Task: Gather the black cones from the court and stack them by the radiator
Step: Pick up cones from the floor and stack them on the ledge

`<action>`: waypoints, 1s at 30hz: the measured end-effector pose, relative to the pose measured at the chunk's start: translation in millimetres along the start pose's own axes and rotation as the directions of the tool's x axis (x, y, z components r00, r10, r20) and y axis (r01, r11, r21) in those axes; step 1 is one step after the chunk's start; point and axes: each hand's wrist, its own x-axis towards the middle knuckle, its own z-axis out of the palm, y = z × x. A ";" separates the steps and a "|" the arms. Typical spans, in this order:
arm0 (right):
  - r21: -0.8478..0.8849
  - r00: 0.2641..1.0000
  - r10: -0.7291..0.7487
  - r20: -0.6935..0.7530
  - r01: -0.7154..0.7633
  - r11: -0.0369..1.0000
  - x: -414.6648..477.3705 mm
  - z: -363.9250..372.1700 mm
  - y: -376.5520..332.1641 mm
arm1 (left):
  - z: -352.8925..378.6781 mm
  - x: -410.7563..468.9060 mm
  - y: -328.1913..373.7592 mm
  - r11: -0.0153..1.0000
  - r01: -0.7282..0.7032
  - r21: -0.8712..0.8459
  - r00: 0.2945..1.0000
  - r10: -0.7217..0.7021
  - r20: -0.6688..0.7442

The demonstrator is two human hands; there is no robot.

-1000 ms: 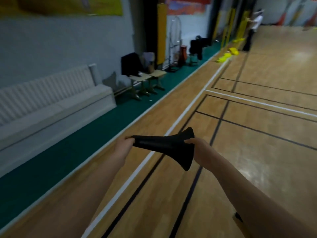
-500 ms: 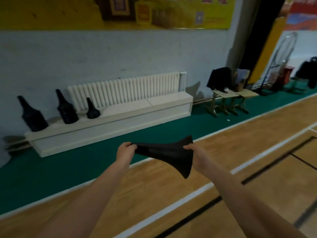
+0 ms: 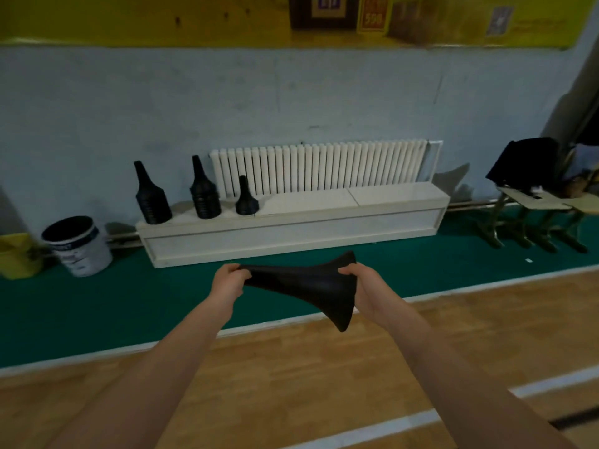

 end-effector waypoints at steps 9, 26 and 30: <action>0.018 0.996 -0.006 0.093 0.005 1.000 136.8 -5.8 -70.0 | 63.7 109.3 48.6 0.999 -0.010 -0.035 0.999 0.008 -0.054; -0.054 0.973 0.095 0.210 -0.086 0.995 394.2 142.8 -143.0 | 16.9 385.8 133.8 0.984 0.074 -0.163 0.983 -0.100 -0.154; -0.087 0.970 0.111 0.216 -0.094 0.992 456.5 204.3 -159.7 | -18.5 456.7 163.8 0.984 0.067 -0.164 0.987 -0.090 -0.137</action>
